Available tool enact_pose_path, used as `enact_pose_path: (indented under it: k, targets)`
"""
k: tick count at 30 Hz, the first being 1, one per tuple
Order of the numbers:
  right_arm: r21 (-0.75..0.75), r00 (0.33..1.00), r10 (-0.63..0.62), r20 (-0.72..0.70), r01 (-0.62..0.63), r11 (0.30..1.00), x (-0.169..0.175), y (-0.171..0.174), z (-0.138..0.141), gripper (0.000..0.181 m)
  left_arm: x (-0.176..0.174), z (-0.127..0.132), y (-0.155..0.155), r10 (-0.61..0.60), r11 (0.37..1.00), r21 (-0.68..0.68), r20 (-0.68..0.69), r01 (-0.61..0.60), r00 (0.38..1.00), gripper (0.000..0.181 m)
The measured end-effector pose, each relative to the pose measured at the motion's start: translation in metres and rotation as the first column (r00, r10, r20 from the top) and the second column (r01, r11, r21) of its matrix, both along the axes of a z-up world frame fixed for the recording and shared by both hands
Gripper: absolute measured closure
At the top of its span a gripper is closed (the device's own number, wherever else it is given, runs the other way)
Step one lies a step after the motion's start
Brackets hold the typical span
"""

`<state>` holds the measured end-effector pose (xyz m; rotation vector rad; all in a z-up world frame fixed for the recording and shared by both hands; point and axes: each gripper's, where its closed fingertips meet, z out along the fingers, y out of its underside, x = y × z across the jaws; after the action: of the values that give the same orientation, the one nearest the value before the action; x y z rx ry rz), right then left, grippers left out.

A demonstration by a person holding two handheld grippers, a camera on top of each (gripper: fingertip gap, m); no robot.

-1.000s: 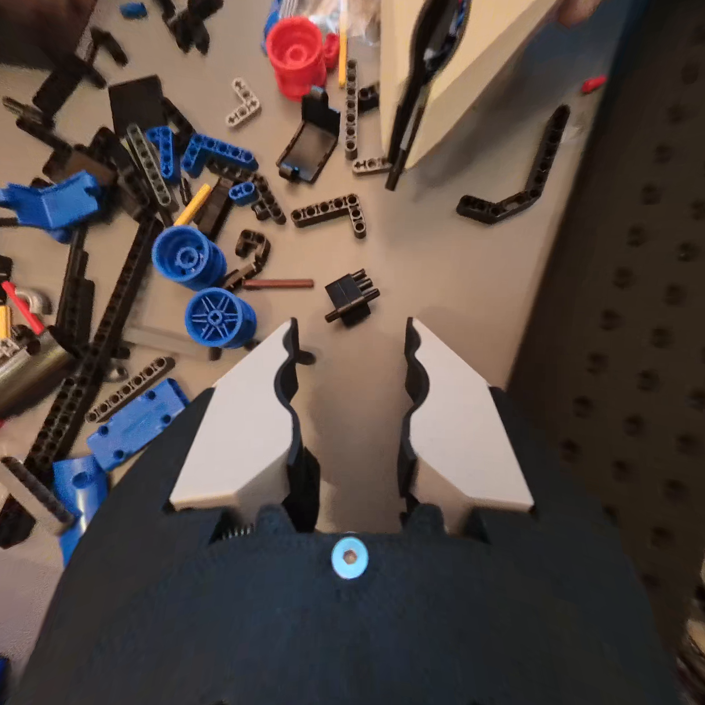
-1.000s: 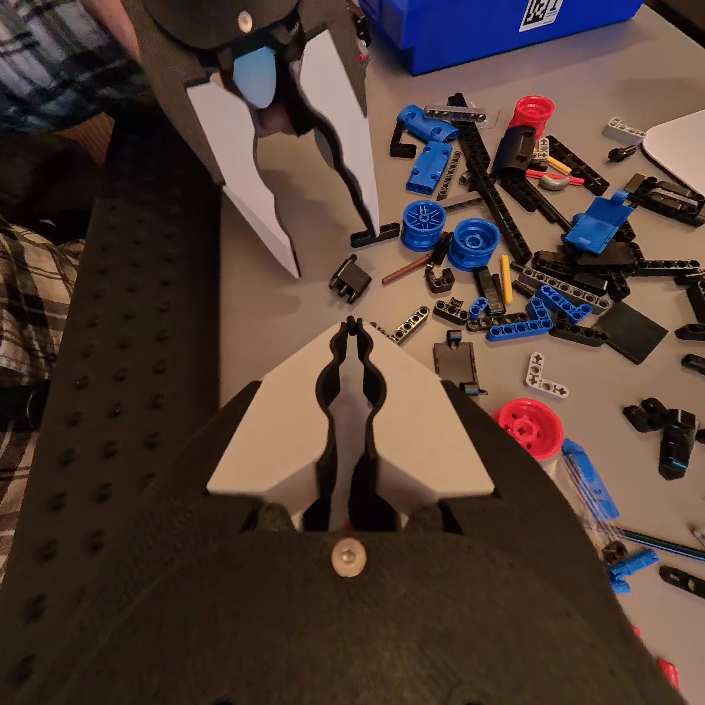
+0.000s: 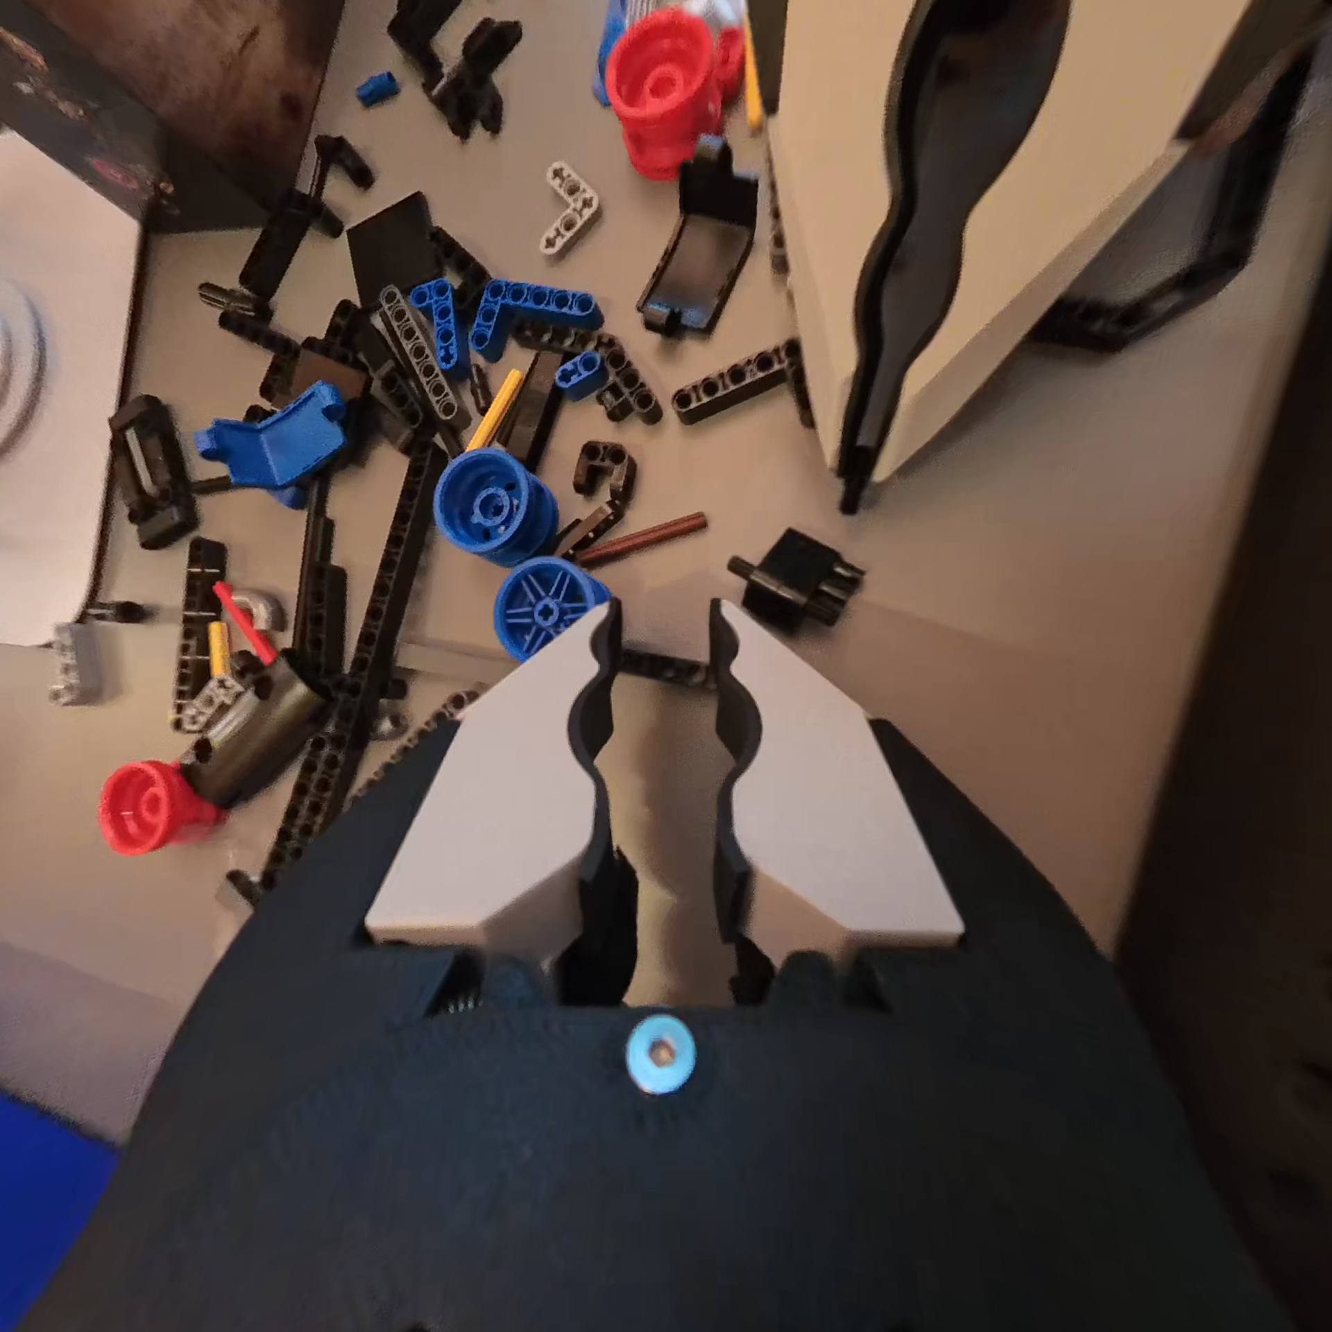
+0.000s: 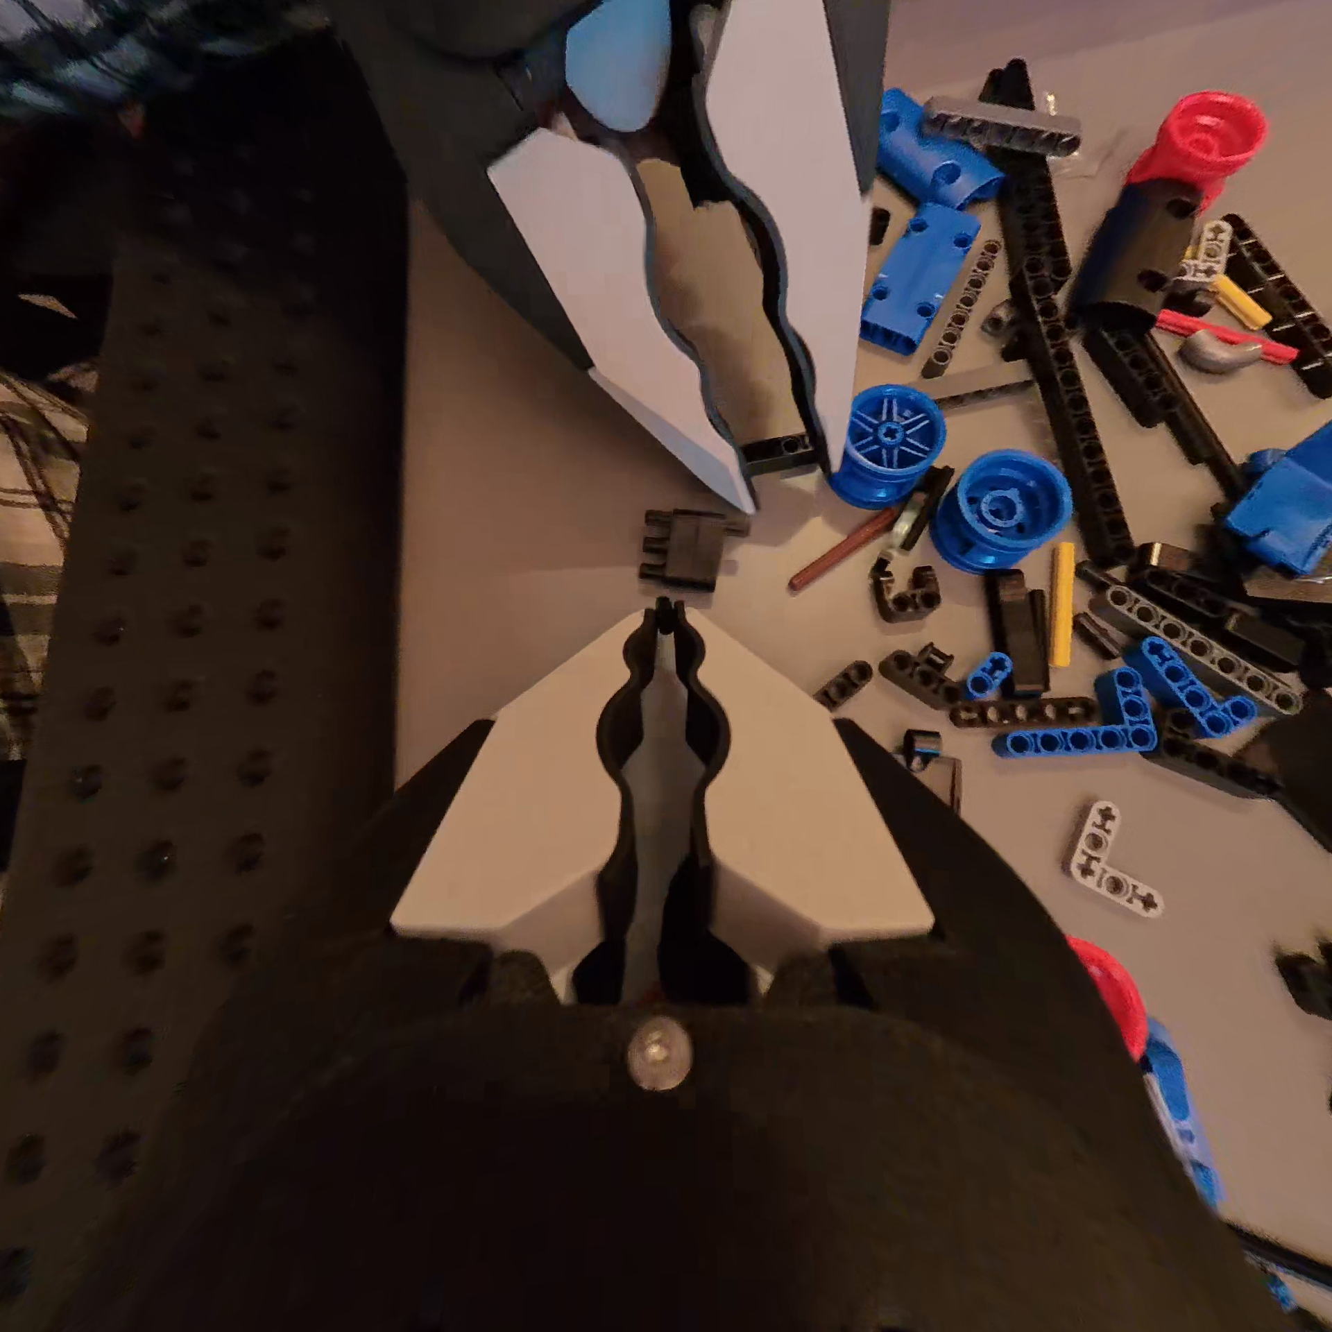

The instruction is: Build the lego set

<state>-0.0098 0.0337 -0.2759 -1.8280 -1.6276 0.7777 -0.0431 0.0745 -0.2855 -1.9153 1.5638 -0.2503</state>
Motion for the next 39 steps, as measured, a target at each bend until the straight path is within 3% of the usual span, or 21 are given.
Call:
enact_pose_path:
  k: [2,5,10,12,15,20,28,31,39]
  targets:
    - [0.004,1.0,-0.016,0.001,0.016,1.0,0.004,0.004,-0.002,0.179,0.003,0.01,-0.009,0.036,0.992,-0.128,0.109,-0.022,0.993,0.149]
    - [-0.001,0.999,-0.03,-0.015,0.03,1.0,0.005,0.007,0.0,0.179,0.012,0.013,-0.031,0.094,0.931,-0.366,0.2,-0.014,0.975,0.136]
    - [0.001,0.999,-0.028,-0.021,0.028,1.0,0.005,0.007,-0.001,0.179,0.017,-0.006,-0.03,0.159,0.92,-0.379,0.126,-0.1,0.979,0.143]
    - [0.0,0.999,-0.03,-0.027,0.03,1.0,0.005,0.007,0.0,0.179,0.018,-0.008,-0.027,0.167,0.93,-0.346,0.103,-0.122,0.981,0.156]
    - [-0.004,0.999,-0.037,-0.039,0.036,0.999,0.005,0.009,0.001,0.179,0.02,-0.008,-0.03,0.13,0.946,-0.31,0.089,-0.096,0.988,0.156]
    - [0.01,0.995,-0.016,-0.1,0.017,1.0,0.004,0.008,0.012,0.179,0.022,-0.004,-0.036,-0.11,0.992,-0.054,0.077,0.115,0.991,0.157]
    - [0.031,0.987,0.058,-0.15,-0.054,0.998,-0.008,-0.003,0.016,0.18,0.017,-0.002,-0.053,-0.288,0.958,0.047,0.179,0.284,0.941,0.157]
    - [0.034,0.989,0.079,-0.124,-0.075,0.997,-0.01,-0.007,0.01,0.179,0.013,0.0,-0.053,-0.312,0.95,0.084,0.217,0.3,0.925,0.158]
    - [0.05,0.974,0.127,-0.185,-0.12,0.992,-0.014,-0.013,0.025,0.179,0.018,0.021,-0.054,-0.37,0.924,0.206,0.275,0.321,0.888,0.159]
